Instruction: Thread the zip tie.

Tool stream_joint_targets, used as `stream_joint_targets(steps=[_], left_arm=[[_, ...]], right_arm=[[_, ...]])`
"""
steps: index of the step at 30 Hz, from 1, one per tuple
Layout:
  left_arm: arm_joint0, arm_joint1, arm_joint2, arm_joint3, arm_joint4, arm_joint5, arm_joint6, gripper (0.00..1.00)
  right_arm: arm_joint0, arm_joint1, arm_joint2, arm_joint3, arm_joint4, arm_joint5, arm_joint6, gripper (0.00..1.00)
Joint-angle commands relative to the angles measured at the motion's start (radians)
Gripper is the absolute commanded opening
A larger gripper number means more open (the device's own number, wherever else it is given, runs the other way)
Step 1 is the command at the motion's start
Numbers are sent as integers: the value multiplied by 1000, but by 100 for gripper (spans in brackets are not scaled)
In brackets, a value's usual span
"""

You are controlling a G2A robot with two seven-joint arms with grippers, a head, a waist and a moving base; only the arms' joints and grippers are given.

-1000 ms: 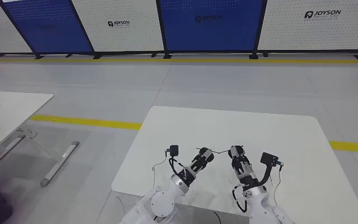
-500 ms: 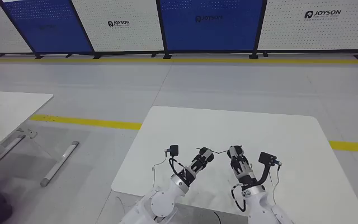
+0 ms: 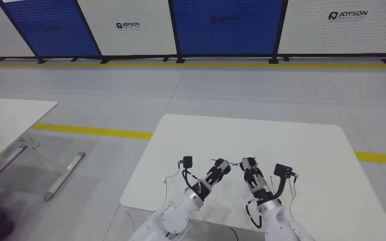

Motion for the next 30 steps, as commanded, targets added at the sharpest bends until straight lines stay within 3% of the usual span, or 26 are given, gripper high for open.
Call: stream_joint_targets(steps=[1,24,30], left_arm=[[0,0,0,0,0,0,0,0],[0,0,0,0,0,0,0,0],[0,0,0,0,0,0,0,0]], right_arm=[[-1,0,1,-1,1,-1,-2,0],[-1,0,1,-1,1,-1,-2,0],[-26,1,32,10,-40,-11,-59,0]])
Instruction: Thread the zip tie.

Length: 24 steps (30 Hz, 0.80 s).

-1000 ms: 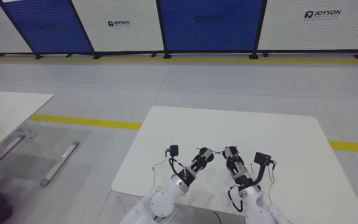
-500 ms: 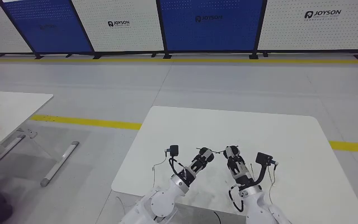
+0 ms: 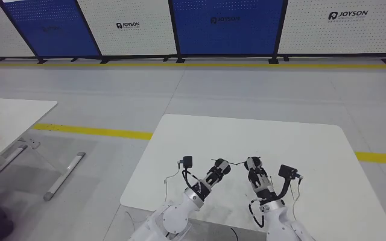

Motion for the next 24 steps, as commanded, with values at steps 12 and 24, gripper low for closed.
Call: stream_joint_targets(steps=[12,24], left_arm=[[0,0,0,0,0,0,0,0],[-6,-1,0,0,23,10,16,0]], right_arm=[[-79,1,23,-51,-139,-7,-133,0],[-79,1,23,-51,-139,-7,-133,0]])
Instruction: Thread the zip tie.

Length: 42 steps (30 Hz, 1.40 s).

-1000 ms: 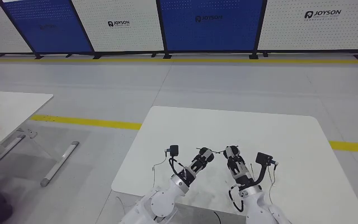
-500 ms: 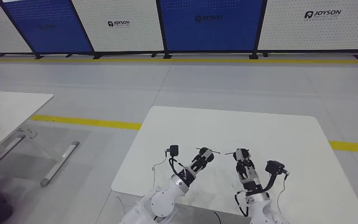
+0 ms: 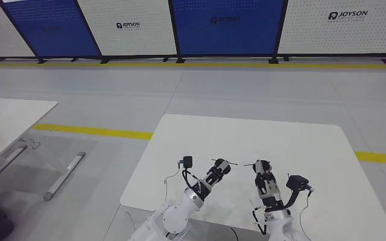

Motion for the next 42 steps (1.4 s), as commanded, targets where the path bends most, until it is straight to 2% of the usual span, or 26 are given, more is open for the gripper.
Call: stream_joint_targets(steps=[1,5,7,15,24,28,35,42], left_arm=[[-4,0,1,1,25,6,13,0],[-1,1,-6,0,46,10,22,0],[6,3,-9,-6,36,10,-6,0],[6,3,-9,-6,36,10,-6,0],[4,10,-51,-17,-114,23,-118,0],[4,11,-63,-14,-84,26,-94,0],[4,11,-63,-14,-84,26,-94,0],[4,11,-63,-14,-84,26,-94,0]], right_arm=[[0,0,0,0,0,0,0,0],[0,0,0,0,0,0,0,0],[0,0,0,0,0,0,0,0],[0,0,0,0,0,0,0,0],[0,0,0,0,0,0,0,0],[0,0,0,0,0,0,0,0],[2,-1,-1,-6,2,2,6,0],[20,-14,-27,-8,-19,29,-4,0]])
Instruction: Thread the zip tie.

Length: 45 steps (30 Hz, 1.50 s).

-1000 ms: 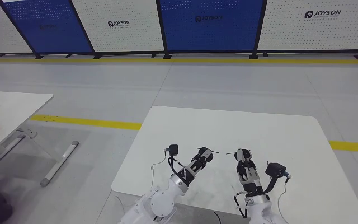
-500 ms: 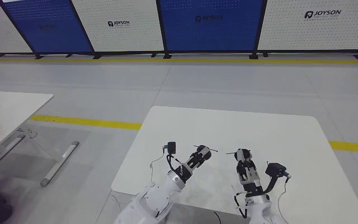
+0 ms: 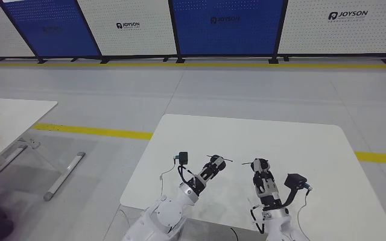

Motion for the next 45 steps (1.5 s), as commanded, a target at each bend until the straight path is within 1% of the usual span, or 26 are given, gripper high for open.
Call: stream_joint_targets(steps=[1,6,16,21,29,40,45], left_arm=[[0,0,0,0,0,0,0,0],[0,0,0,0,0,0,0,0],[0,0,0,0,0,0,0,0],[0,0,0,0,0,0,0,0],[0,0,0,0,0,0,0,0],[0,0,0,0,0,0,0,0],[0,0,0,0,0,0,0,0]], right_arm=[[11,-4,-12,10,-21,13,-10,0],[45,-17,-40,55,-44,46,-20,0],[46,-18,-38,54,-44,45,-12,0],[52,-25,-50,52,-42,37,5,0],[72,-36,-58,75,-50,46,6,0],[78,-48,-64,89,-65,46,-1,0],[73,-52,-57,90,-68,44,-10,0]])
